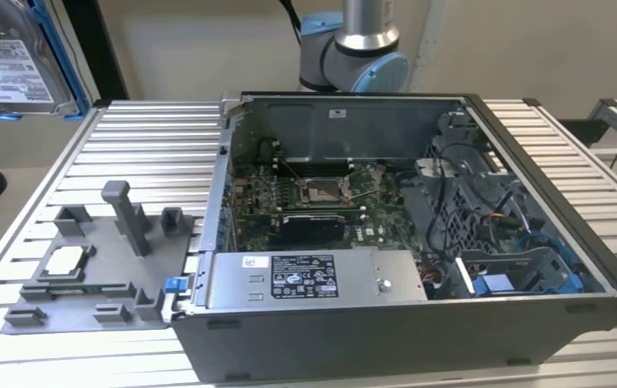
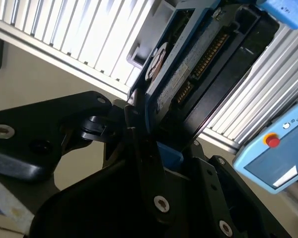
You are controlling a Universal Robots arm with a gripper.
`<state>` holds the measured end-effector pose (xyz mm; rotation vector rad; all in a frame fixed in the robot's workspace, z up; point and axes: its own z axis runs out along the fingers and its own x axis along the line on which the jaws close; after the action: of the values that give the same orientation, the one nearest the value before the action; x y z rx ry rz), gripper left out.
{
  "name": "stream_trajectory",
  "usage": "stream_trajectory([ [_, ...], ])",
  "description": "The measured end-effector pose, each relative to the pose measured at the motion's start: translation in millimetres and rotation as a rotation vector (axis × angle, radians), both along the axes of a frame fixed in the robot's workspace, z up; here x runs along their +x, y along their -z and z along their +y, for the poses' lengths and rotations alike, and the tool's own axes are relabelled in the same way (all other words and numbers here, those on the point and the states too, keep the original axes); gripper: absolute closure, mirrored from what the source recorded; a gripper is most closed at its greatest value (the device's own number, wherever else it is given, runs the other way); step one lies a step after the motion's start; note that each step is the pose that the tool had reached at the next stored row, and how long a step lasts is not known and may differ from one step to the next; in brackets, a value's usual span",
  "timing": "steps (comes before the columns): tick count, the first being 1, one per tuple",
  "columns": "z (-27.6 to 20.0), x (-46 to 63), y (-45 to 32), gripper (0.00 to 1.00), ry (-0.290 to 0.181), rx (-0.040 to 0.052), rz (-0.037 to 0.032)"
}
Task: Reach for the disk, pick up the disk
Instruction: 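Pick up the disk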
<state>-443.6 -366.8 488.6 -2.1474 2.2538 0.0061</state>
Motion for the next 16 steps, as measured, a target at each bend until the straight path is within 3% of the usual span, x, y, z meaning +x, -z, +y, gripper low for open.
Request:
stream_trajectory([
  [16, 0.0, 1.3, -1.0, 1.00, 0.000, -0.0001, 0.0002],
])
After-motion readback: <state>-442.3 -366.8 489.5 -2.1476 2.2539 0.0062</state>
